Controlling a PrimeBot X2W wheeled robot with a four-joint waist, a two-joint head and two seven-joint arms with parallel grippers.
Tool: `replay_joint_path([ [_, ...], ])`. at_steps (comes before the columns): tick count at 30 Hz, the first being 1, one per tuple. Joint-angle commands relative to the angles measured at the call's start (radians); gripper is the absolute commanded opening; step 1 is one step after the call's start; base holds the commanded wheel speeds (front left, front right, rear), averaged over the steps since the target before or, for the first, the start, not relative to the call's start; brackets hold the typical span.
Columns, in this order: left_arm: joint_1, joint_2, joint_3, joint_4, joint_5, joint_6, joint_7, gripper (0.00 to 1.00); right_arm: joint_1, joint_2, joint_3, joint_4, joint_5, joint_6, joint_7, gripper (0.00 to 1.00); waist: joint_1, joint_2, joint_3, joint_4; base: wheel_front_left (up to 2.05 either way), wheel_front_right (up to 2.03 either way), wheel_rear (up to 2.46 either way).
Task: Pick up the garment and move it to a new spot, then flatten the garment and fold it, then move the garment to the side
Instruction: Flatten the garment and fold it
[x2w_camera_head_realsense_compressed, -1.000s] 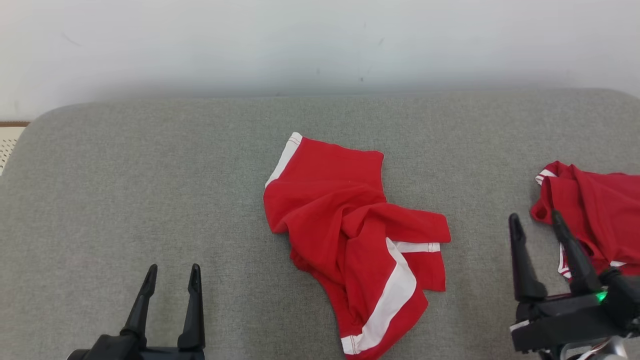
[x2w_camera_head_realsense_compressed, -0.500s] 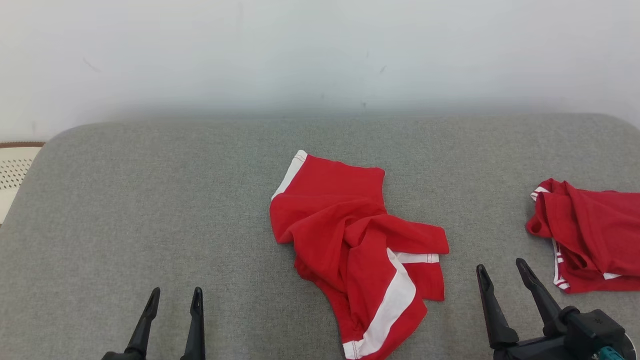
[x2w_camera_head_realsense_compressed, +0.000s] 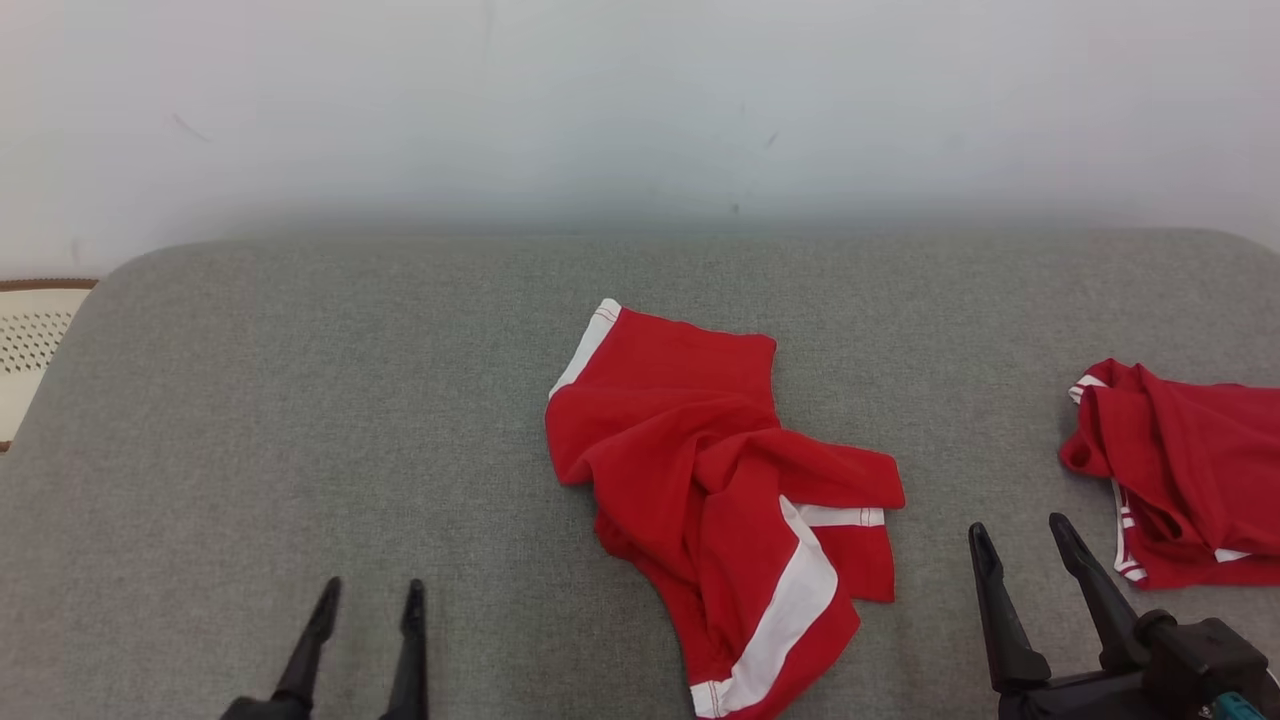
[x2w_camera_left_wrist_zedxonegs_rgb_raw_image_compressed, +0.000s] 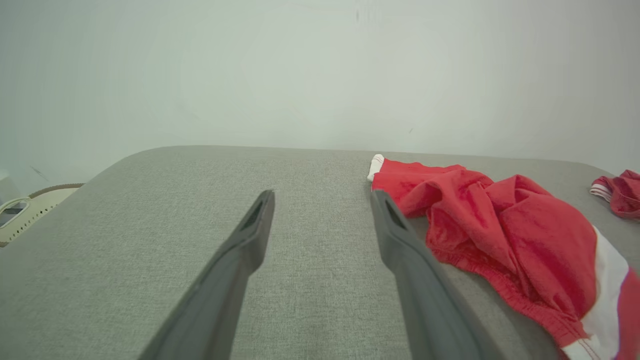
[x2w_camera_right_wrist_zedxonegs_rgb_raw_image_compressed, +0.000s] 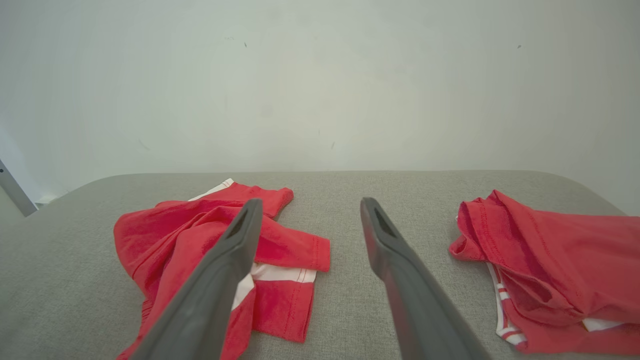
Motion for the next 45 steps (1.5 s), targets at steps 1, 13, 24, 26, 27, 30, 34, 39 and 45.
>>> replay_joint_path([
  [1,-0.01,0.002,-0.013,-0.004,-0.002,-0.008,0.007,1.0,0.004,0.001,-0.003,-0.005,-0.006,-0.001,-0.002,1.0,0.0001,0.0,0.004,0.003,0.0,0.0,0.0],
  [13,-0.051,-0.047,-0.317,0.076,-0.122,-0.167,0.22,1.0,-0.024,-0.014,0.008,-0.013,-0.008,-0.001,0.012,1.0,0.0001,0.0,0.064,-0.021,0.0,0.0,0.0],
  [24,-0.153,-0.056,-0.378,0.271,-0.266,-0.162,0.229,1.0,-0.054,-0.005,0.007,-0.003,-0.002,-0.001,0.002,1.0,0.0001,0.0,0.138,-0.107,0.0,0.0,0.0],
  [26,-0.17,-0.056,-0.387,0.284,-0.273,-0.161,0.222,1.0,-0.057,-0.004,0.007,0.0,-0.004,-0.001,0.0,1.0,0.0001,0.0,0.141,-0.113,0.0,0.0,0.0],
  [27,-0.176,-0.056,-0.391,0.289,-0.287,-0.163,0.218,1.0,-0.059,-0.004,0.006,0.002,-0.003,-0.001,-0.002,1.0,0.0001,0.0,0.143,-0.115,0.0,0.0,0.0],
  [30,-0.19,-0.056,-0.409,0.298,-0.315,-0.167,0.213,1.0,-0.062,0.0,0.005,0.007,-0.003,-0.001,-0.005,1.0,0.0001,0.0,0.146,-0.118,0.0,0.0,0.0],
  [34,-0.199,-0.056,-0.426,0.295,-0.348,-0.172,0.215,0.99,-0.067,0.004,0.003,0.012,-0.002,-0.001,-0.008,1.0,0.0001,0.0,0.148,-0.118,0.0,0.0,0.0],
  [39,-0.213,-0.051,-0.424,0.298,-0.334,-0.15,0.196,0.0,-0.07,0.011,0.0,0.018,-0.003,-0.001,-0.01,1.0,0.0001,0.0,0.151,-0.117,0.0,0.0,0.0],
  [45,-0.223,-0.003,-0.365,0.257,-0.314,-0.096,0.164,0.0,-0.071,0.016,-0.013,0.031,-0.004,-0.001,-0.009,1.0,0.0001,0.0,0.157,-0.11,0.0,0.0,0.0],
])
